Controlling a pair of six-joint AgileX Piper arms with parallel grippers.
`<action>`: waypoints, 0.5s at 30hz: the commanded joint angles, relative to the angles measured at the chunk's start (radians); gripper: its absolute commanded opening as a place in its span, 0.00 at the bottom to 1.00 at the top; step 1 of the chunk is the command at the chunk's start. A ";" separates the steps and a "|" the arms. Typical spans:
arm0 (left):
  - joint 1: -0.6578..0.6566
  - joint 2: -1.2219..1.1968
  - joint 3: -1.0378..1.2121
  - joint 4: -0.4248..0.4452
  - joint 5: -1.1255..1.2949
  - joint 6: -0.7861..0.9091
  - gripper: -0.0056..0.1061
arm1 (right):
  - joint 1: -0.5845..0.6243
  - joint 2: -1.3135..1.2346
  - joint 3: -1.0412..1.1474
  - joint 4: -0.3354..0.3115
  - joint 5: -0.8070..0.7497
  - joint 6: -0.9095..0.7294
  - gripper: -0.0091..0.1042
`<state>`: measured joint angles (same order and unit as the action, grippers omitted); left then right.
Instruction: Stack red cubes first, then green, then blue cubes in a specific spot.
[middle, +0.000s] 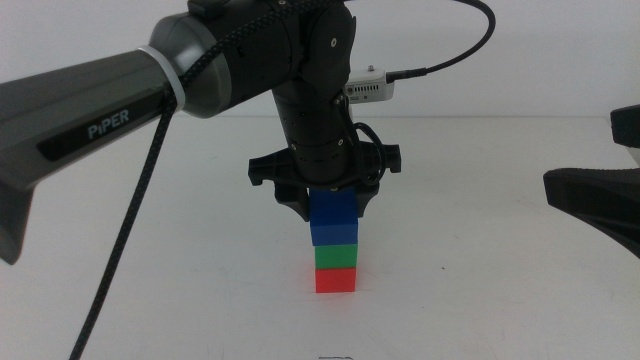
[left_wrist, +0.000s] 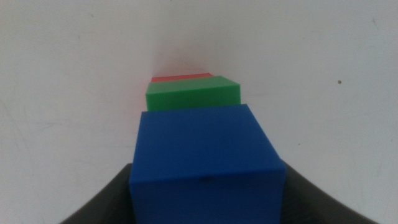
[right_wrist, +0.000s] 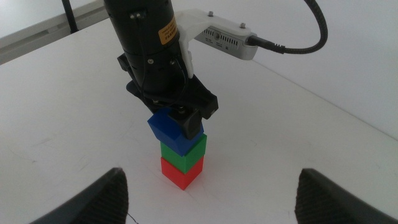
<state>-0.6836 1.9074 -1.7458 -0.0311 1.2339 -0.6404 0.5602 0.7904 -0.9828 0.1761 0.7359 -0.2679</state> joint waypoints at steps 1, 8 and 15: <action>-0.004 -0.056 -0.036 -0.008 -0.023 -0.004 0.31 | -0.008 -0.006 -0.024 -0.003 -0.068 -0.016 0.88; -0.004 -0.056 -0.036 -0.008 -0.023 -0.004 0.71 | -0.008 -0.006 -0.024 -0.003 -0.068 -0.016 0.88; -0.001 -0.095 -0.036 0.019 -0.005 -0.002 0.77 | -0.008 -0.006 -0.024 -0.003 -0.068 -0.016 0.88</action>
<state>-0.6836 1.8947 -1.7458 -0.0261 1.2331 -0.6374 0.5602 0.7904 -0.9828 0.1761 0.7359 -0.2679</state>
